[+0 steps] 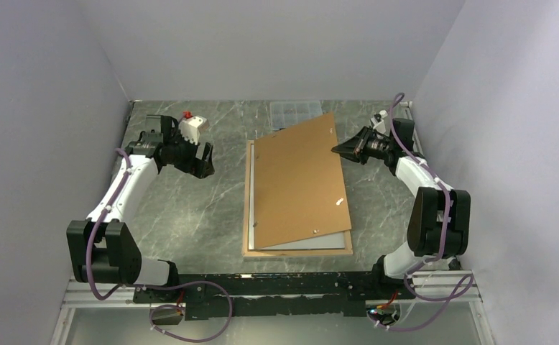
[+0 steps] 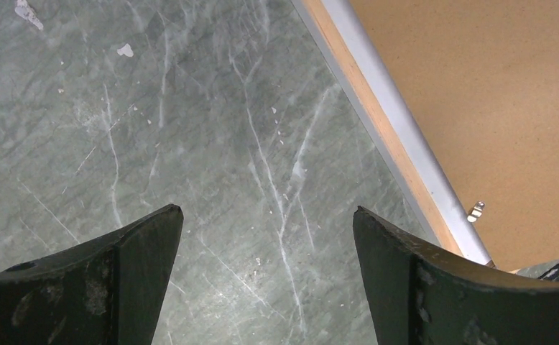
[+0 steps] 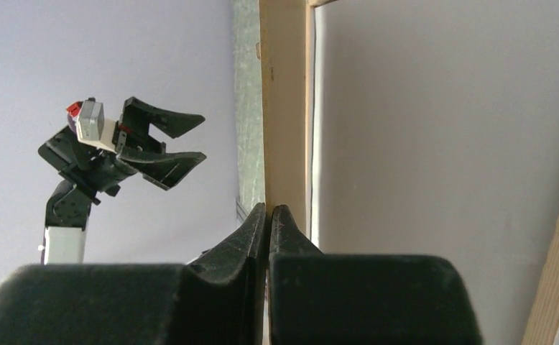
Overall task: Put the photo into the frame
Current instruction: Turn over the photo frame item on the photo frame.
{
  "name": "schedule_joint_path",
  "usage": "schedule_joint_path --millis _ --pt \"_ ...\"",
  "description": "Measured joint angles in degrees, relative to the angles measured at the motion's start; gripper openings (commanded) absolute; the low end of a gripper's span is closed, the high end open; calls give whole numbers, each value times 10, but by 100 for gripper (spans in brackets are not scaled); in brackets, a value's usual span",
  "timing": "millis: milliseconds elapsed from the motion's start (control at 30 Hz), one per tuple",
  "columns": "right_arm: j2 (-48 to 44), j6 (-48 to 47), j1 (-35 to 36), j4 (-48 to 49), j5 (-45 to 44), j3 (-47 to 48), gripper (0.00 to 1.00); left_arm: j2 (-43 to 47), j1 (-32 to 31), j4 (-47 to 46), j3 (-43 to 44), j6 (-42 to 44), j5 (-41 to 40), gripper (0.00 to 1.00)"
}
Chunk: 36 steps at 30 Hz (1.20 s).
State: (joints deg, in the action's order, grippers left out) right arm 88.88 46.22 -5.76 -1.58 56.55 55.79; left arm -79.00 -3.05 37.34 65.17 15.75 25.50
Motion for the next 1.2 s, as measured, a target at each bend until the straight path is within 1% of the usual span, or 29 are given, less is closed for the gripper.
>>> schedule_joint_path --millis 333,1200 --pt "32 -8 14 2 -16 0 0 0 0 2 -3 3 -4 94" --pt "26 -41 17 -43 -26 4 0 0 0 1 -13 2 -10 94"
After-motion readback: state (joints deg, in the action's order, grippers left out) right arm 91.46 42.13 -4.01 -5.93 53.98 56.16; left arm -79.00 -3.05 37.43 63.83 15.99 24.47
